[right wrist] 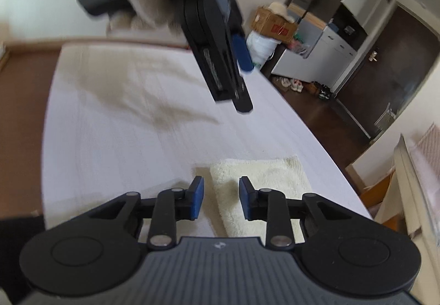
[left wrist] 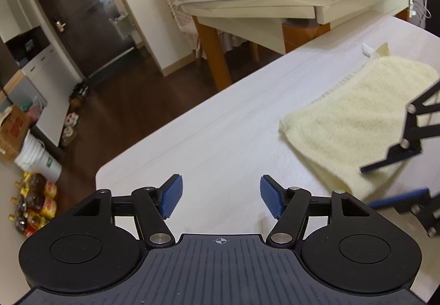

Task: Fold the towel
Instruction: 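Grasp the folded towel edge with the left gripper while the right gripper grasps beside it, then lift the towel edge with both grippers and fold it over onto itself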

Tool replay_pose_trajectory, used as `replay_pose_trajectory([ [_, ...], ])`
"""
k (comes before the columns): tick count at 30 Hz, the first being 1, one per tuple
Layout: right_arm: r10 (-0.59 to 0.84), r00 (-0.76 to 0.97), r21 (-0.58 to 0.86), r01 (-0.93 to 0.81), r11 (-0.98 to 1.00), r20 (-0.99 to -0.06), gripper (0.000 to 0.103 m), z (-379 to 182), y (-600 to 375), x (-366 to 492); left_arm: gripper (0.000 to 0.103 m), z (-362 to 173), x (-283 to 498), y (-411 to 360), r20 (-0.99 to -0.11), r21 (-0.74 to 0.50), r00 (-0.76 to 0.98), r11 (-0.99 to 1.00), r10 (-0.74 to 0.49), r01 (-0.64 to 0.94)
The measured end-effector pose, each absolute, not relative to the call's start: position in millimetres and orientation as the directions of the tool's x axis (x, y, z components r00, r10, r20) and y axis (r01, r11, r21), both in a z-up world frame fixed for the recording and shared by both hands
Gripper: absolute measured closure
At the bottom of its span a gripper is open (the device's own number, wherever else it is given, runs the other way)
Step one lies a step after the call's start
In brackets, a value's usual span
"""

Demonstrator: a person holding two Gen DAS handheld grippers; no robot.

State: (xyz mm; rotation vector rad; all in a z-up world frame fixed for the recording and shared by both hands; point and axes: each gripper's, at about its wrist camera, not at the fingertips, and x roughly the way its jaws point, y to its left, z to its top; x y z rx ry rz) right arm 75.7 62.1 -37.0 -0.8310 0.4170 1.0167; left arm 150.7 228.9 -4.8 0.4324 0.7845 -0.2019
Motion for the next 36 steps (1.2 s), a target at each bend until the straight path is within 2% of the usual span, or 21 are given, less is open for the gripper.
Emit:
replay_pose_trajectory([
  [2, 0.570, 0.495, -0.436, -0.865, 0.250, -0.656, 0.097, -39.6, 66.1, 74.6, 0.031, -8.3, 142.2, 228.0, -0.716, 0.322, 0.697, 0.870, -0.035, 0.373],
  [5, 0.577, 0.481, -0.422, -0.873, 0.246, -0.660, 0.097, -37.2, 65.9, 73.2, 0.031, -12.5, 123.6, 219.6, -0.702, 0.361, 0.707, 0.816, -0.081, 0.451],
  [11, 0.677, 0.371, -0.233, -0.928, 0.290, -0.636, 0.097, -0.2, 19.8, 75.3, 0.029, -22.7, 90.7, 189.5, -0.674, 0.448, 0.721, 0.686, -0.161, 0.573],
  [18, 0.761, 0.255, -0.093, -0.964, 0.250, -0.597, 0.097, 31.0, -32.1, 65.7, 0.030, -33.6, 55.0, 144.4, -0.637, 0.528, 0.721, 0.527, -0.273, 0.666],
  [21, 0.764, 0.228, -0.085, -0.971, 0.223, -0.603, 0.097, 31.9, -50.5, 54.7, 0.043, -35.9, 41.4, 130.6, -0.649, 0.545, 0.693, 0.444, -0.314, 0.711],
  [24, 0.765, 0.212, -0.063, -0.974, 0.220, -0.608, 0.097, 31.4, -64.9, 49.4, 0.071, -36.7, 32.9, 120.3, -0.681, 0.538, 0.653, 0.379, -0.330, 0.753],
  [25, 0.765, 0.214, -0.060, -0.973, 0.224, -0.608, 0.097, 31.2, -71.5, 46.5, 0.085, -36.3, 30.2, 116.4, -0.694, 0.530, 0.637, 0.361, -0.334, 0.767],
  [26, 0.764, 0.215, -0.057, -0.972, 0.228, -0.609, 0.097, 30.6, -74.7, 44.9, 0.092, -35.6, 27.9, 112.4, -0.709, 0.519, 0.620, 0.348, -0.336, 0.781],
  [31, 0.742, 0.243, -0.062, -0.963, 0.263, -0.625, 0.094, 17.9, -85.6, 32.2, 0.095, -31.5, 24.4, 102.6, -0.761, 0.458, 0.560, 0.340, -0.329, 0.822],
  [36, 0.716, 0.344, -0.148, -0.935, 0.323, -0.608, 0.070, 4.8, -86.5, 14.3, 0.095, -25.1, 30.5, 96.4, -0.808, 0.377, 0.493, 0.359, -0.324, 0.854],
])
